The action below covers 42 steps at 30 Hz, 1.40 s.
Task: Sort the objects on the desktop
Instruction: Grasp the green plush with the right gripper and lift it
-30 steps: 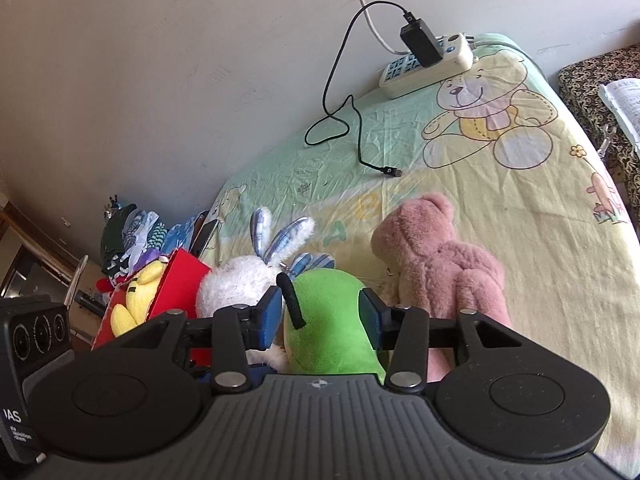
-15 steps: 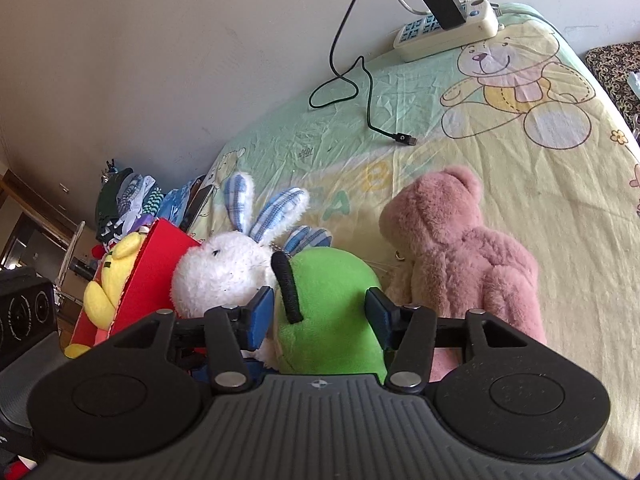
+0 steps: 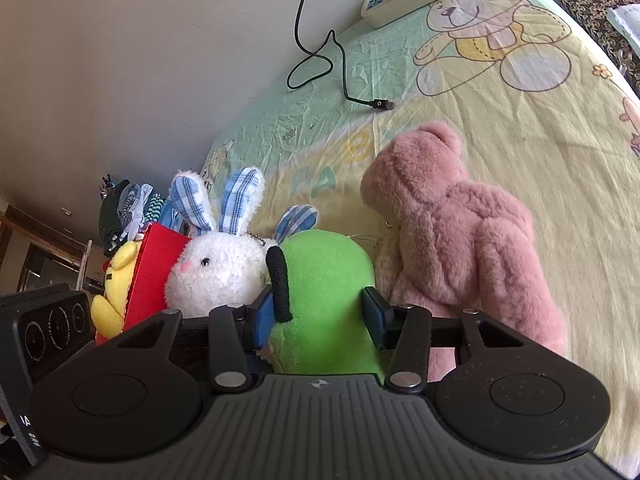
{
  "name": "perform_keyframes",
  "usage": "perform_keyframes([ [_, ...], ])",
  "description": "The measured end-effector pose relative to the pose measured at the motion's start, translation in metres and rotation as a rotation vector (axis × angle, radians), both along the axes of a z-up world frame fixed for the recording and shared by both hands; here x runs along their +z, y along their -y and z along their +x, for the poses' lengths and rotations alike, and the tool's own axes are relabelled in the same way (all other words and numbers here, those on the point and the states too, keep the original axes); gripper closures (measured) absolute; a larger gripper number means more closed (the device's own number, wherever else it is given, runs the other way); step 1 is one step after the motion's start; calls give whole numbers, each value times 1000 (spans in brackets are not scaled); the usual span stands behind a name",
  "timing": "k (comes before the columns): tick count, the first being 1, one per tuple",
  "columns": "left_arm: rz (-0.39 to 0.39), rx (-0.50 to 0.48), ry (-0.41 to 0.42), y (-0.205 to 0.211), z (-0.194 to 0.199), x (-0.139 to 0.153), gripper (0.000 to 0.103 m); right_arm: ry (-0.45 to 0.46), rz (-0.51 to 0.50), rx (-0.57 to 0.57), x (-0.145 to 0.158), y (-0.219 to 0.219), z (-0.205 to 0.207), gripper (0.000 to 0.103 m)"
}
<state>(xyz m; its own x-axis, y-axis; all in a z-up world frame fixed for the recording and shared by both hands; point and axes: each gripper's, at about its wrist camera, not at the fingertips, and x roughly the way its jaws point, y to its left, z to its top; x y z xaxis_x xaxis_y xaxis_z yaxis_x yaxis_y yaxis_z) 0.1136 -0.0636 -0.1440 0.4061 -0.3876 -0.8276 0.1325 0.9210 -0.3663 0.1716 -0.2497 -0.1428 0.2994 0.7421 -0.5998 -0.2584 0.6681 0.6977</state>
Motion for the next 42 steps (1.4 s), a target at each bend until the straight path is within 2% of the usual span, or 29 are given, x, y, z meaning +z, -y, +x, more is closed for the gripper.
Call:
perform_keyframes([
  [8,3,-94,-24,9,-26,10,9,-59,-24,12,14,14,-32,55],
  [13,5,-151,-45,14,-49,11,9,-123,-29,1,14,23,-57,55],
  [18,-17,-194,-68,19,-69,7,5,-181,-34,-14,9,33,-78,55],
  [21,-22,-185,-61,18,-72,4,5,-150,-78,-47,4,35,-85,54],
  [25,25,-163,-27,12,-68,7,4,-136,-43,-106,-2,38,-84,52],
  [29,31,-145,16,0,-66,19,3,-115,-40,-110,-3,36,-82,49],
  [34,-32,-153,-21,3,-63,11,3,-100,-37,-108,-6,34,-80,44],
  [37,-44,-136,-62,10,-56,-4,3,-151,-9,-104,-14,35,-78,41],
  [39,-74,-115,-80,11,-53,-10,6,-177,19,-112,-18,36,-78,42],
  [40,-87,-109,-81,11,-52,-11,12,-180,25,-116,-18,37,-79,43],
  [42,-85,-108,-70,14,-53,-10,15,-184,31,-121,-17,38,-82,44],
])
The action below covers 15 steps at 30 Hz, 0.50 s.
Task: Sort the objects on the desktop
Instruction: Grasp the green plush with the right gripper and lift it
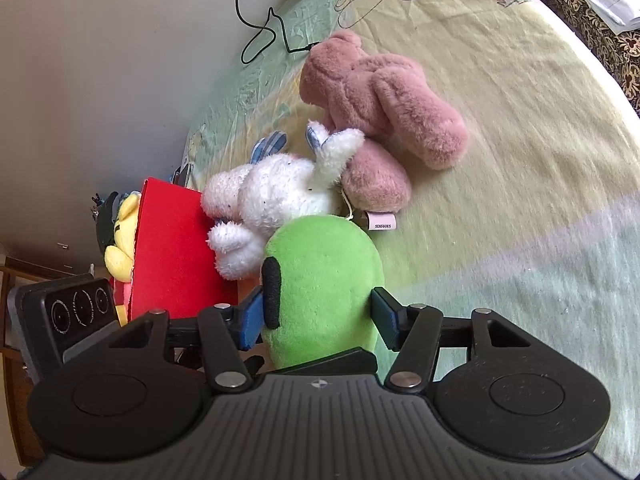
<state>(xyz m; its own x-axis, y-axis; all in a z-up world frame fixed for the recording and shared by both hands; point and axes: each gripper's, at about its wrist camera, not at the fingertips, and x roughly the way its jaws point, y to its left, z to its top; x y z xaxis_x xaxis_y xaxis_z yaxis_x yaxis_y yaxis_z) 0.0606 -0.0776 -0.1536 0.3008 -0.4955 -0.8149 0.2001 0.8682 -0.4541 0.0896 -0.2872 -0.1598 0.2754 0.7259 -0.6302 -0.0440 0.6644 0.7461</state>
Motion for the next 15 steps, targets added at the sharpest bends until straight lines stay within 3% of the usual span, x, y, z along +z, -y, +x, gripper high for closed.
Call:
perform_keyframes([
  [8,7,-30,31,2,-18,16,19,-6,21,30,14,4,-19,45],
  [15,2,-71,124,-11,-47,53,19,52,38,31,49,-4,-40,46],
])
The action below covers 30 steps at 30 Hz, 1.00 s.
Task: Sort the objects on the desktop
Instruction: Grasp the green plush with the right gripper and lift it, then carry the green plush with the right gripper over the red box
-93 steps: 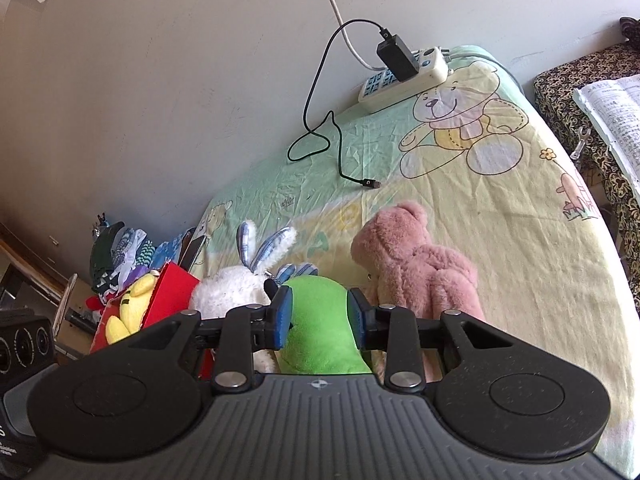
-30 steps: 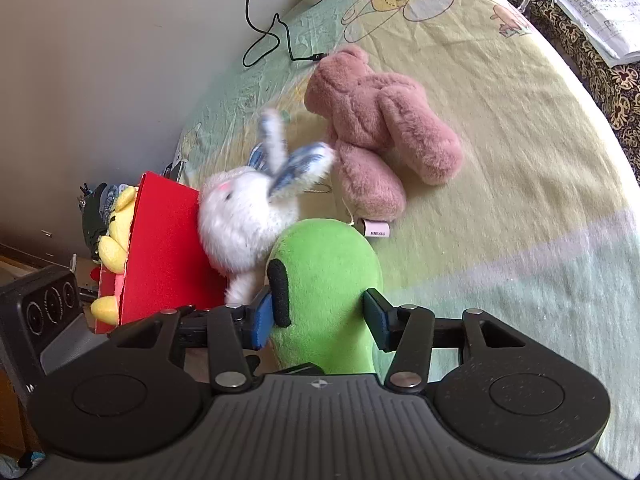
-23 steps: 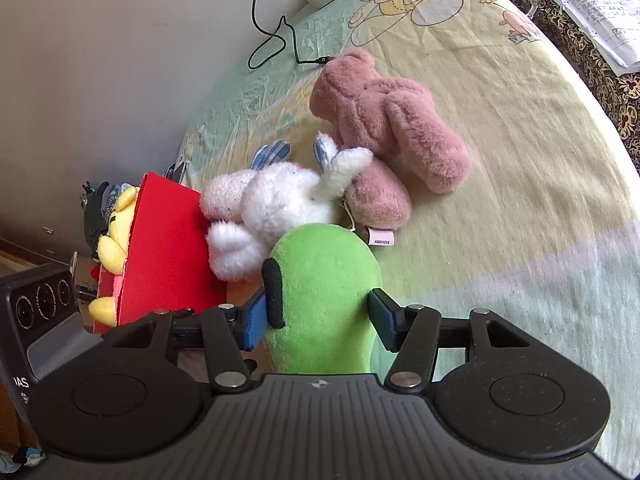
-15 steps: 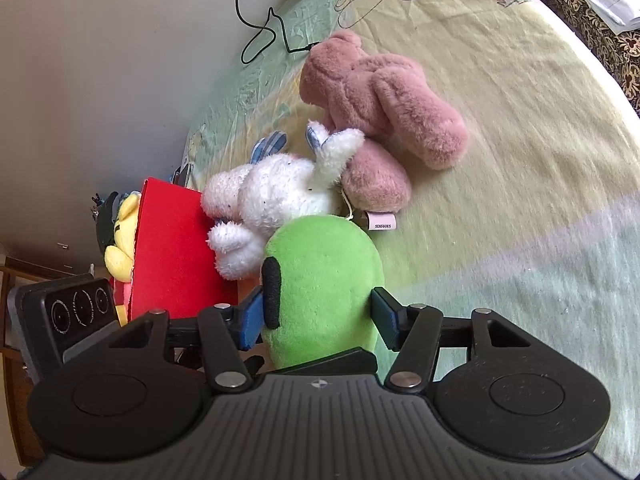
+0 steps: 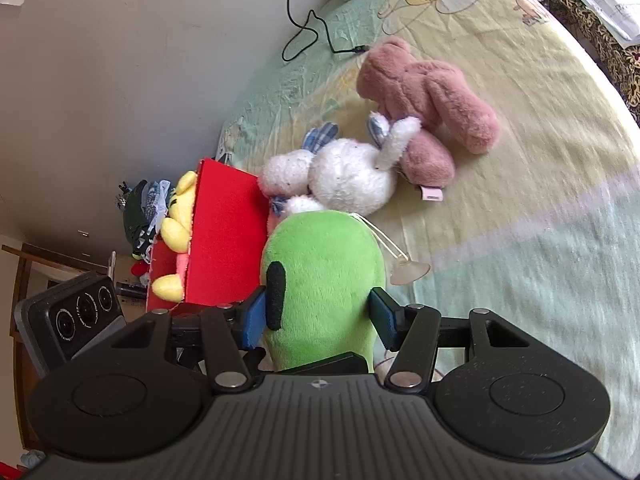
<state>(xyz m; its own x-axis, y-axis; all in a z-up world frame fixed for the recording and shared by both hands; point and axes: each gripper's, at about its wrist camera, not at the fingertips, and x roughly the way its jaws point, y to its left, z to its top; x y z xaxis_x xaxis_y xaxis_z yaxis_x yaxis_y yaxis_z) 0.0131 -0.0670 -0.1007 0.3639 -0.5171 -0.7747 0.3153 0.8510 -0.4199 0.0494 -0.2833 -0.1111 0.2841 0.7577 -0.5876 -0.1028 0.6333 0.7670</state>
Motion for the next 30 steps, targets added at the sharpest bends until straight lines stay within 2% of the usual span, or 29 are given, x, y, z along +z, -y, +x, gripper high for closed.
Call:
perform_keyframes([
  [8,-33,-86,49,-42,-31,34,19,46,-24,-36,36,-42,-40,46],
  [15,-40,-159,78,-106,-74,55,19,49,-32,-9,58,-102,-78,46],
  [22,-42,-98,135,-186,-97,81,19,123,-22,81,88,-181,-87,46],
  [30,-21,11,266,-268,-110,121,19,261,16,187,123,-256,-70,46],
])
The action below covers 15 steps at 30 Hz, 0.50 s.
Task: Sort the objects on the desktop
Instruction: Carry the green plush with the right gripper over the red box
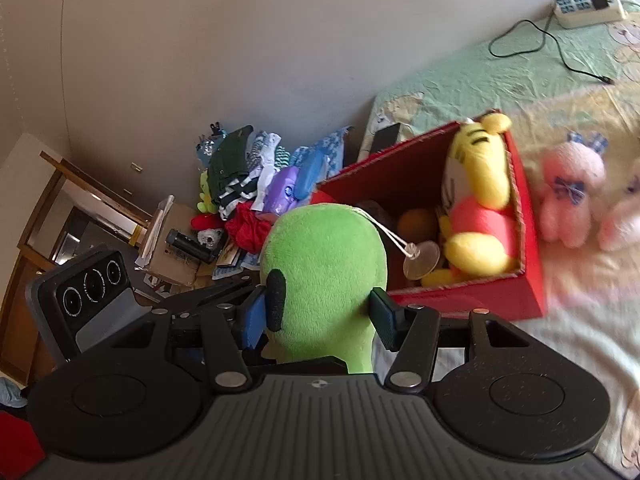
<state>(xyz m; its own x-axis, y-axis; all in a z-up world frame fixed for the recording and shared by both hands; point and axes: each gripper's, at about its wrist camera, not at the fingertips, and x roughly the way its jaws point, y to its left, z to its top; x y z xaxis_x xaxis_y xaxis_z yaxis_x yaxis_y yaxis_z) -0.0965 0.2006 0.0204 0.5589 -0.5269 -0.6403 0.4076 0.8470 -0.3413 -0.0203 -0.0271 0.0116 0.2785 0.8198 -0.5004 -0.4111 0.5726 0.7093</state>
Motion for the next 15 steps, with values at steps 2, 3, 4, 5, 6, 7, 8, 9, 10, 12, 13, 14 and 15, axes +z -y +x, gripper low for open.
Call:
perform_keyframes([
  [2,10,33,31,-15,3,6,19,45,7,23,5,-19,6,46],
  [3,14,51,43,-23,6,7,19,67,7,32,6,-27,9,46],
  [4,17,67,49,-32,10,8,19,96,4,45,6,-36,13,46],
  [5,20,81,56,-38,13,8,19,123,2,55,5,-44,16,46],
  [6,23,94,64,-46,18,7,19,138,0,60,4,-51,21,46],
  [7,25,105,68,-52,22,6,19,150,-1,67,1,-58,26,46],
  [8,25,115,69,-58,26,4,19,162,-1,74,-1,-63,30,46],
  [9,27,122,71,-63,30,2,19,175,-1,82,-4,-68,35,46],
  [10,36,129,73,-68,36,-1,19,185,-2,90,-8,-73,39,46],
  [12,45,144,68,-75,45,-7,19,190,1,101,-16,-81,48,46],
  [13,47,155,65,-80,51,-12,19,196,1,105,-20,-85,52,46],
  [14,48,166,59,-83,55,-16,19,200,-3,107,-24,-89,55,46],
  [15,48,180,51,-87,59,-20,20,201,-10,108,-28,-92,59,46],
])
